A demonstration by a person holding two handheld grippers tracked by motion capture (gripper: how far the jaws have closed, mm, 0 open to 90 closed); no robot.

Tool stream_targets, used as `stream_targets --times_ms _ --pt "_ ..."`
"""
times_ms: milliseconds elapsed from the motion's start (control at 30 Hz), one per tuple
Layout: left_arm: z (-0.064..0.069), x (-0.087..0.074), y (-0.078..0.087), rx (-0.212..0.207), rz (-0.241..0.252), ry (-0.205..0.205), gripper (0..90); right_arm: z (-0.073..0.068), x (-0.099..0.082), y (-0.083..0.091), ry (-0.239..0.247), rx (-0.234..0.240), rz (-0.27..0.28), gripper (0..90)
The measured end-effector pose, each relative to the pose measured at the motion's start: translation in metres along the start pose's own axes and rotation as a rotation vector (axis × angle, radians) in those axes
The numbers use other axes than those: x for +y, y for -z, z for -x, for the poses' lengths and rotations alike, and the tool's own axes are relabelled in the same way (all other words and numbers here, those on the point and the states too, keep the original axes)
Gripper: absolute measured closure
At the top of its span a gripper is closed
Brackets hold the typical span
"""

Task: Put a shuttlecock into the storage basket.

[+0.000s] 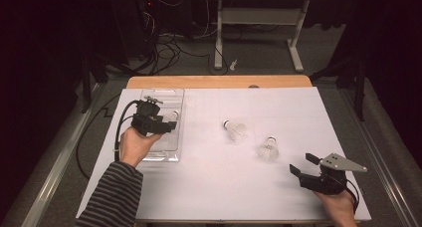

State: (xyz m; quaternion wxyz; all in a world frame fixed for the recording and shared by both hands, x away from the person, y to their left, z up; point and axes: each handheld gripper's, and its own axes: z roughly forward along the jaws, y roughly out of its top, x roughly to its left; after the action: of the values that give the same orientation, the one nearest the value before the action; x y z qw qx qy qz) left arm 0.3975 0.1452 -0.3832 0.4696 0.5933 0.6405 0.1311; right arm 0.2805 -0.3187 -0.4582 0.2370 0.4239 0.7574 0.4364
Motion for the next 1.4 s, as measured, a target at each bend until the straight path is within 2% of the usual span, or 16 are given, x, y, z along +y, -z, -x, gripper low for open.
stream_targets --times_ms 233,467,700,900,1200,1400 --pt "-0.003 -0.001 0.004 -0.005 -0.015 0.013 43.0 0.0 0.0 0.0 0.001 0.0 -0.001 27.1" --pt "-0.004 -0.005 0.007 -0.013 -0.027 0.019 39.4 0.0 0.0 0.0 0.003 0.0 0.0 27.1" --pt "-0.005 -0.01 0.011 -0.023 -0.007 0.02 37.5 0.0 0.0 0.0 0.005 0.001 0.001 27.1" --pt "-0.008 -0.013 0.015 -0.037 0.013 0.038 37.0 0.0 0.0 0.0 0.003 0.001 0.0 27.1" --pt "-0.011 -0.02 0.022 -0.052 0.063 0.022 37.1 0.0 0.0 0.0 0.002 0.003 -0.002 27.1" --pt "-0.012 -0.023 0.027 -0.063 0.071 0.025 37.2 0.0 0.0 0.0 0.003 0.002 -0.001 27.1"
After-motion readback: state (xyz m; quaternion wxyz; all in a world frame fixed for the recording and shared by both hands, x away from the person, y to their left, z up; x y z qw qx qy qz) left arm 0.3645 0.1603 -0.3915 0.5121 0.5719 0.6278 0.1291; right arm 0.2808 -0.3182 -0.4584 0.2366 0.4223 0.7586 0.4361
